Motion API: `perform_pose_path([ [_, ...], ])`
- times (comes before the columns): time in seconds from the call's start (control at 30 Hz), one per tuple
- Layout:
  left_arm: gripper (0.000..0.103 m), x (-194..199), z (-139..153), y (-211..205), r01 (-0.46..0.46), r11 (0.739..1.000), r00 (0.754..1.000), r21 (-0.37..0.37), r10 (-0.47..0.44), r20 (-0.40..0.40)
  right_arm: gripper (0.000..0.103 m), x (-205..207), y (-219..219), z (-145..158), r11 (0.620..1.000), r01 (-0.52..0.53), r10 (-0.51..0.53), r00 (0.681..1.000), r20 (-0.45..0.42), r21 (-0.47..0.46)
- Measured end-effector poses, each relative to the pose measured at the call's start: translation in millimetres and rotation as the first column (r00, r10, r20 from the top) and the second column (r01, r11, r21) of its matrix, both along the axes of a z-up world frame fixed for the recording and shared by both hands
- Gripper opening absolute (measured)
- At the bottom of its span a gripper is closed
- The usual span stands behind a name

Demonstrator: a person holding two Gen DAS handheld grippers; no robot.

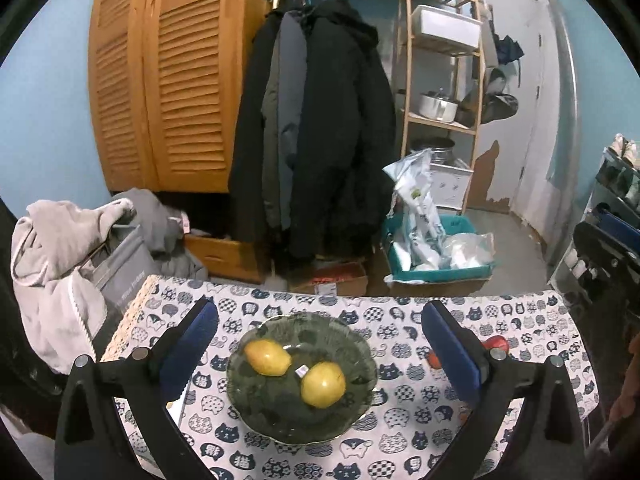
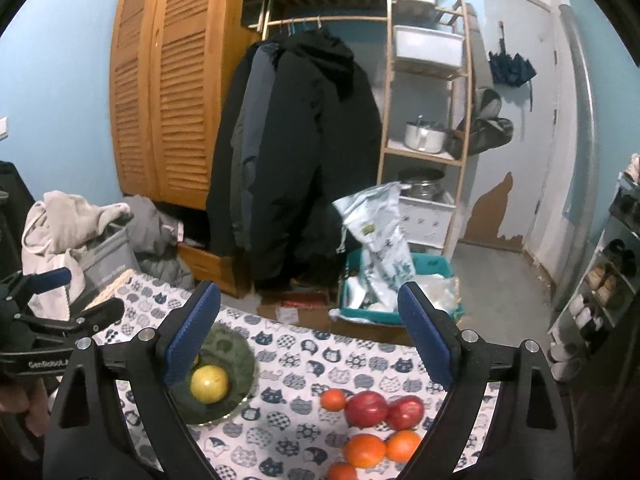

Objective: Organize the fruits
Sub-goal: 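Lift both tools up and away from the glass bowl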

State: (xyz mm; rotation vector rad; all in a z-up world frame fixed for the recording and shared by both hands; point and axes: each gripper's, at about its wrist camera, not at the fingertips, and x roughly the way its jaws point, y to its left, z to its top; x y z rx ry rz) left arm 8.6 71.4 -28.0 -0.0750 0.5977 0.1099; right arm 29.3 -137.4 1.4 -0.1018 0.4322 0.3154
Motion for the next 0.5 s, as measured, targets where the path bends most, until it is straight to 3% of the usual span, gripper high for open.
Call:
perform_pose_path([
  [0.5, 0.103, 14.9, -5.7, -62.1, 0.126, 0.992, 0.992, 0.001, -0.126, -0.029, 0.089, -7.2, -67.4, -7.6, 0.992, 0.122, -0.122, 0.992, -0.022, 0.002],
])
